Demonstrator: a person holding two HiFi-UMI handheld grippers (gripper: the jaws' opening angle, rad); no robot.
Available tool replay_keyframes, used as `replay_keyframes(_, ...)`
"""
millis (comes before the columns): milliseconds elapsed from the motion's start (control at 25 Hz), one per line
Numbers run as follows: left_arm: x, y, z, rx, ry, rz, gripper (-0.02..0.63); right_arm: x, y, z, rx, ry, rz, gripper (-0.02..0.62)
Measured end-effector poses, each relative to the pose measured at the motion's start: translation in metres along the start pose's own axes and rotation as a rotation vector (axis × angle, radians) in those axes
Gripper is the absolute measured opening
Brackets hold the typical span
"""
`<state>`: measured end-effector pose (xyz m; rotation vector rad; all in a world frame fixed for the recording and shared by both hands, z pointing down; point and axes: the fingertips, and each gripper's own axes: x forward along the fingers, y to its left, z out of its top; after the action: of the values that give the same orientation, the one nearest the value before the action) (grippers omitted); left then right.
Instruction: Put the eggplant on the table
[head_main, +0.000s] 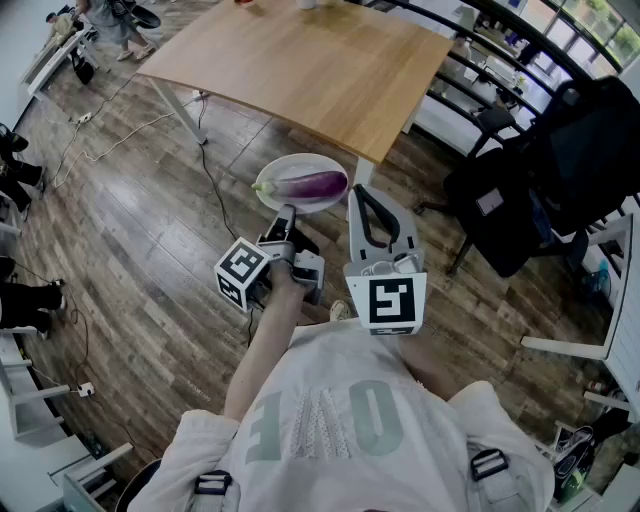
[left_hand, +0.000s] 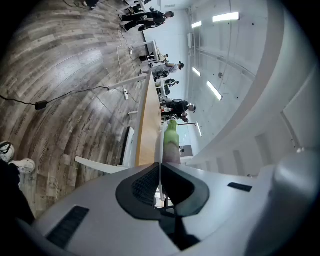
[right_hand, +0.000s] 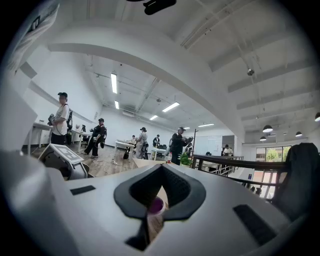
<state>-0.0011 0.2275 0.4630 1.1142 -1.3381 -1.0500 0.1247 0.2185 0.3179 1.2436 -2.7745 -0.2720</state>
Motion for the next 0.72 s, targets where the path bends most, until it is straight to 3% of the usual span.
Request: replay_keyframes(720, 0.004, 0.0036, 0.0114, -0.019, -0.038, -0.009, 0.019, 0.0053, -0.0089, -0.0039, 0.038, -0.027, -0.004, 0.018)
